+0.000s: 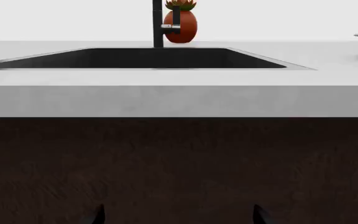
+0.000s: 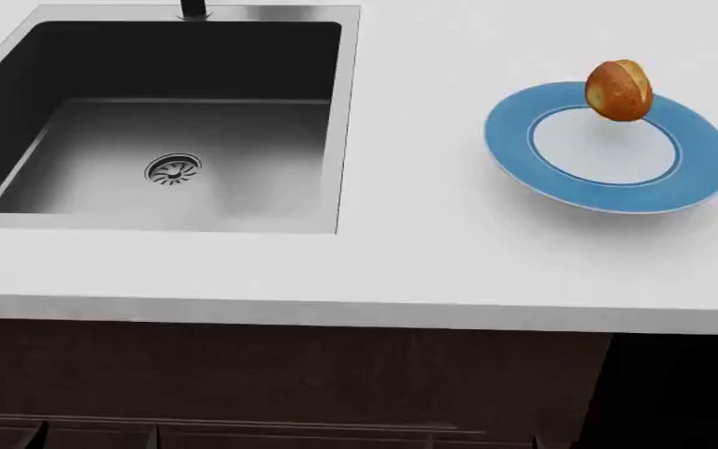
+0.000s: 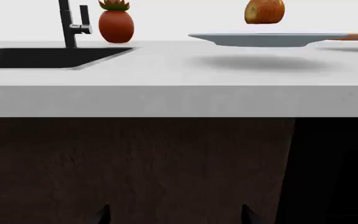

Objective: Place all breads on the cutting board.

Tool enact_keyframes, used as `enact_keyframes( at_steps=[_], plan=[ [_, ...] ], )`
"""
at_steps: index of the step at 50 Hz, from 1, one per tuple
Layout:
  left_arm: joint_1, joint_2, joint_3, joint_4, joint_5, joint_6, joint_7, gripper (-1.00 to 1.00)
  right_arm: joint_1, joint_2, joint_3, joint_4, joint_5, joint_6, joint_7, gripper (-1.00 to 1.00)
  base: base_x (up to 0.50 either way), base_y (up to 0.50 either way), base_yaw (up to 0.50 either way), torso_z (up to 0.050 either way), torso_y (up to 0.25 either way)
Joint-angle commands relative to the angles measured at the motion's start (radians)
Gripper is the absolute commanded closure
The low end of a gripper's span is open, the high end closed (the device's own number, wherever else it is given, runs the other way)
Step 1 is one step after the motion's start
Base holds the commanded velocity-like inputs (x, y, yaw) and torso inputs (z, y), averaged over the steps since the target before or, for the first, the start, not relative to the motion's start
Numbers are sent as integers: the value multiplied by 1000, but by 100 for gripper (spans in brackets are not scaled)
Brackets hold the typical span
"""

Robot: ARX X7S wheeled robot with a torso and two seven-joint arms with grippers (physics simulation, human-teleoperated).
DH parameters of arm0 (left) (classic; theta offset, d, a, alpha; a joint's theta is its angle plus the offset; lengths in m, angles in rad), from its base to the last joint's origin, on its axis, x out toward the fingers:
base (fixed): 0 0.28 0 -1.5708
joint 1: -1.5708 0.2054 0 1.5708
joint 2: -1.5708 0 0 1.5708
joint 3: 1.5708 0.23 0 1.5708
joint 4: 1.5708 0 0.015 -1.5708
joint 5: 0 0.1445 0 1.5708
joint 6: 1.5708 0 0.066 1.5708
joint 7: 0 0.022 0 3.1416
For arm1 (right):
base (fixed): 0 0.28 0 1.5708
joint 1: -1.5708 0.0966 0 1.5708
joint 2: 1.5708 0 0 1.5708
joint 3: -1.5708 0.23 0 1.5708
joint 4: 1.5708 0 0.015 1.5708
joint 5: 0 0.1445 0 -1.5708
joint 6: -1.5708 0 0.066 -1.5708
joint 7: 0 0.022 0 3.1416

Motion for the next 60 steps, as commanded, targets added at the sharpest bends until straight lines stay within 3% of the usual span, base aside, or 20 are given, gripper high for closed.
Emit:
enact_keyframes(
  at_steps=[1,14,15,24,60],
  plan=[
    [0,-10,11,0,-10,0,-11,-100,0,9,-13,0,9,0,13,-100,0,0,0,0,0],
    [-3,-62,76,-1,-44,1,-81,-100,1,56,-74,-8,56,-1,78,-100,0,0,0,0,0],
    [0,-10,11,0,-10,0,-11,-100,0,9,-13,0,9,0,13,-100,0,0,0,0,0],
    [2,-41,49,2,-40,2,-48,-100,0,40,-48,1,45,-4,49,-100,0,0,0,0,0],
    [-7,-90,112,-8,-86,14,-104,-100,7,89,-100,9,105,6,102,-100,-52,-497,0,0,0]
  ],
)
